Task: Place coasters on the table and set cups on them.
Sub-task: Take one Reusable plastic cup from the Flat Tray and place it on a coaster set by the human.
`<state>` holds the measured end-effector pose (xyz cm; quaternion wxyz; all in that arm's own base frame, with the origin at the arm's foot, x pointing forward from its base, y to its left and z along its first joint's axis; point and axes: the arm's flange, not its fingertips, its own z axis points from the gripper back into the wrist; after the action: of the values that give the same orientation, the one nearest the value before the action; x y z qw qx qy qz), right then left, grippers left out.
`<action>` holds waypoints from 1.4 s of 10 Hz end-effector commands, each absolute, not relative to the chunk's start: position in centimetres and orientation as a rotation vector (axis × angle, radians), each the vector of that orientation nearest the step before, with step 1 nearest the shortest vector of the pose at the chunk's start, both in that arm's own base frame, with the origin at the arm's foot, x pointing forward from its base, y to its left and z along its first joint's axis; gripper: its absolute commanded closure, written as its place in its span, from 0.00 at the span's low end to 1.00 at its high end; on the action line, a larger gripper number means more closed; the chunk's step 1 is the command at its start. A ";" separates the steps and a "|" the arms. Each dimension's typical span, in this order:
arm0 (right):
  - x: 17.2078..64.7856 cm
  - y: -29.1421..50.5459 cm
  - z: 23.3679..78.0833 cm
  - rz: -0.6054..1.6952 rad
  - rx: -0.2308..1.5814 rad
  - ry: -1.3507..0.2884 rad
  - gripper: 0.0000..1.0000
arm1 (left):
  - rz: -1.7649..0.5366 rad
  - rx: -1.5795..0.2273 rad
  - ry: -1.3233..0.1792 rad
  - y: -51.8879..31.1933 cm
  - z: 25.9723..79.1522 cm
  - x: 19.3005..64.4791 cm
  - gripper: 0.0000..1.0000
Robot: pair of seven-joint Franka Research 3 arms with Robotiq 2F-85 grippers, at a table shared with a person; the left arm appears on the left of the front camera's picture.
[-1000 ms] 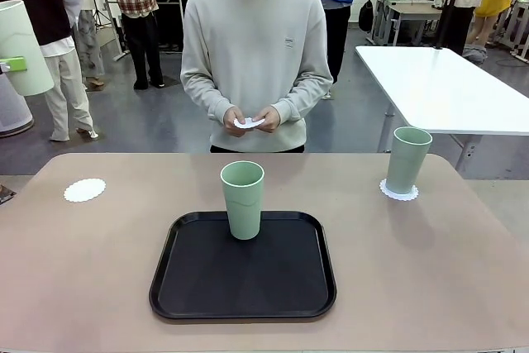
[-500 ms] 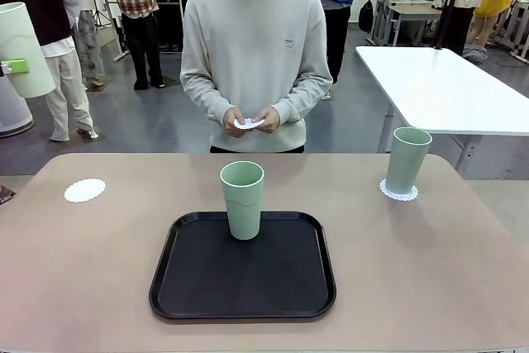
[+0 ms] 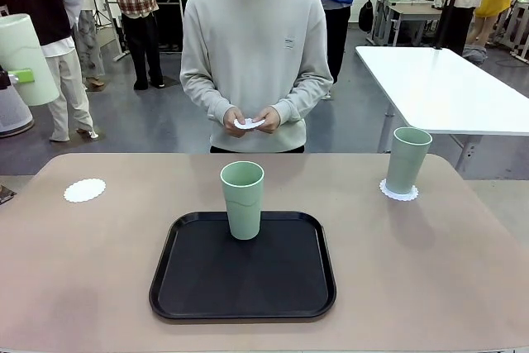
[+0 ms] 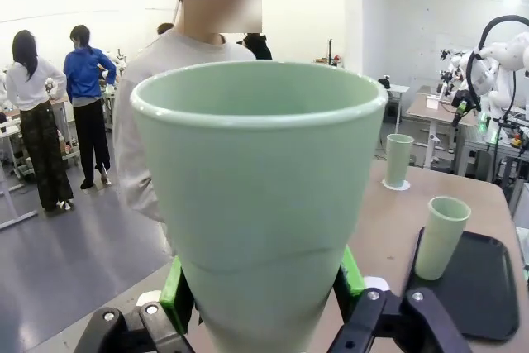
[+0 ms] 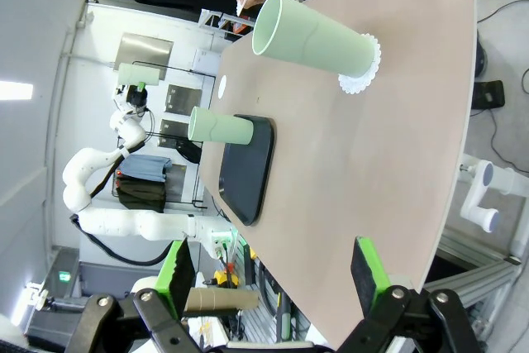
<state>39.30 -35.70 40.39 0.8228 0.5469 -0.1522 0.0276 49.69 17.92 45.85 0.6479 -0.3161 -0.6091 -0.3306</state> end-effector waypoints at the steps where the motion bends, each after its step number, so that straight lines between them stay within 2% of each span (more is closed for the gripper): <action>1: 39.3 -35.7 40.5 0.067 1.169 -0.319 0.00 | -0.777 -0.753 -1.462 19.7 43.1 52.2 0.16; 7: 39.3 -35.7 40.5 0.067 1.169 -0.319 0.00 | -0.892 -0.705 -1.362 20.0 32.9 52.6 0.16; 14: 39.3 -35.7 40.5 0.067 1.169 -0.319 0.00 | -0.897 -0.713 -1.246 17.2 27.7 52.8 0.16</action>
<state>39.31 -35.70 40.38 0.8228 0.5469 -0.1521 0.0277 52.99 17.49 27.99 0.6588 -0.3186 -0.5606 -0.3875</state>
